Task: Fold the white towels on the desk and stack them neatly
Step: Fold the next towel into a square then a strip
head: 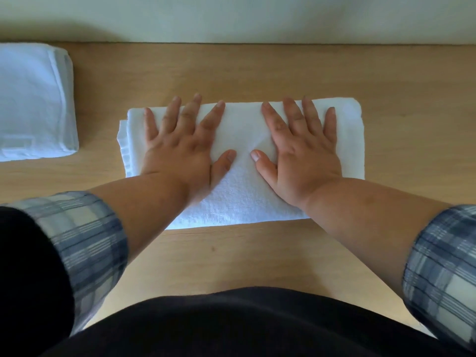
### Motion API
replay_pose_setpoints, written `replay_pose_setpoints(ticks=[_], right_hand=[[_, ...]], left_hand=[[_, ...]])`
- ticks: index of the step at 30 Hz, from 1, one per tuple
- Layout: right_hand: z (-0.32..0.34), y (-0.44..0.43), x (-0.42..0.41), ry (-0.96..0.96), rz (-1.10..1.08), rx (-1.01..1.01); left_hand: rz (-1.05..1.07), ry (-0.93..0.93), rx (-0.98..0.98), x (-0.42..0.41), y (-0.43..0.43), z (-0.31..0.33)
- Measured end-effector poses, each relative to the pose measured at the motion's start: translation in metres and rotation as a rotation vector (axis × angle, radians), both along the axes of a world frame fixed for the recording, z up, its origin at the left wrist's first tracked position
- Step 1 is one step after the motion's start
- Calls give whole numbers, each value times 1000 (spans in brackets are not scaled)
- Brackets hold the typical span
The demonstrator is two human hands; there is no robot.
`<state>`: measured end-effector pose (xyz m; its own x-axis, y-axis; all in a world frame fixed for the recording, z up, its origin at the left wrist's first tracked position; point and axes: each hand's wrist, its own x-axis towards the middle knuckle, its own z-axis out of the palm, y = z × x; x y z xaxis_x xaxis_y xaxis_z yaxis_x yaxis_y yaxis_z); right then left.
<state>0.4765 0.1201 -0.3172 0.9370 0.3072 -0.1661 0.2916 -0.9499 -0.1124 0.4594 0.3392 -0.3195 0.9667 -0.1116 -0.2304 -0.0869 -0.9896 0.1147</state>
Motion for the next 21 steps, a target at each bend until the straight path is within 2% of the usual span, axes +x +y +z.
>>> replay_pose_setpoints(ticks=[5,21], right_hand=[[12,3,-3,95,-2,-69],[7,1,3,21,5,-58]], left_hand=[[6,50,22,-3,0,5],[-9,-4,49,4,-1,3]])
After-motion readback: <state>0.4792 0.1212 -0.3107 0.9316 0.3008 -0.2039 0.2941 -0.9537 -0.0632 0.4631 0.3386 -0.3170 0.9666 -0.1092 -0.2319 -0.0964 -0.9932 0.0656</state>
